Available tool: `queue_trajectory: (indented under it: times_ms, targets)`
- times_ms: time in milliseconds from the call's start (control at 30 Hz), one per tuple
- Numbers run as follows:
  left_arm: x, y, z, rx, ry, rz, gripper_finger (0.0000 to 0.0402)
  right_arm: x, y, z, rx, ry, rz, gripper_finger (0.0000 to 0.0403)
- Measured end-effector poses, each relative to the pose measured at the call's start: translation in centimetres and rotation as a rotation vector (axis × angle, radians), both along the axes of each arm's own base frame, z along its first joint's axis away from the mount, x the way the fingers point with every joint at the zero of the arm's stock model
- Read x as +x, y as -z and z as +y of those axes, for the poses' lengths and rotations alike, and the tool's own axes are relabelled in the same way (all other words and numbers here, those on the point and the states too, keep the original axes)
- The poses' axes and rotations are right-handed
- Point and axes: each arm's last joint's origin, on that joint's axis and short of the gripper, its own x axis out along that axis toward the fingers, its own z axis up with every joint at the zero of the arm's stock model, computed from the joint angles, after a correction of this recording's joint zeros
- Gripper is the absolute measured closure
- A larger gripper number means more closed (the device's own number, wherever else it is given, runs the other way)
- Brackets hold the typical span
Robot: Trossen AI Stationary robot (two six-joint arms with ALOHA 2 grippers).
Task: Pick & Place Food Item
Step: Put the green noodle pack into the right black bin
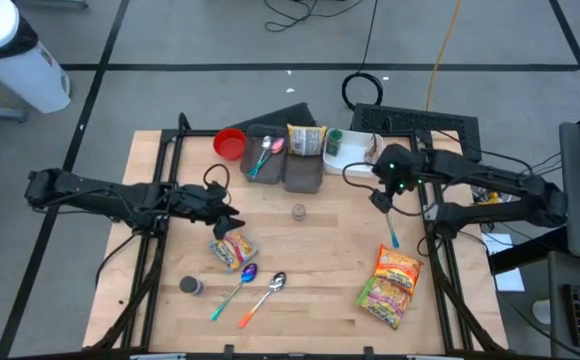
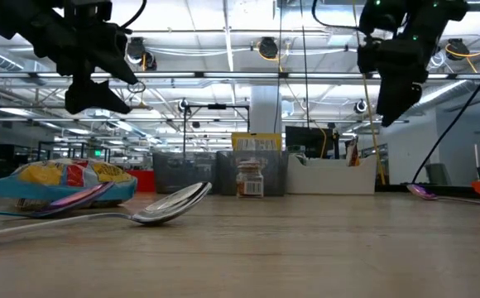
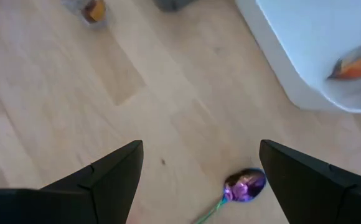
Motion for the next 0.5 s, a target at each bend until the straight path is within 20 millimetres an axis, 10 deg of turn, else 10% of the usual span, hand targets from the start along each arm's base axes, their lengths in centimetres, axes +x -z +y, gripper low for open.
queue_trajectory:
  times_ms: [500]
  targets:
    - [0.0,0.0,0.1,-0.035,-0.003,-0.003,0.0128,-0.5,1.2,-1.3,0.104,-0.032,0.089,0.009]
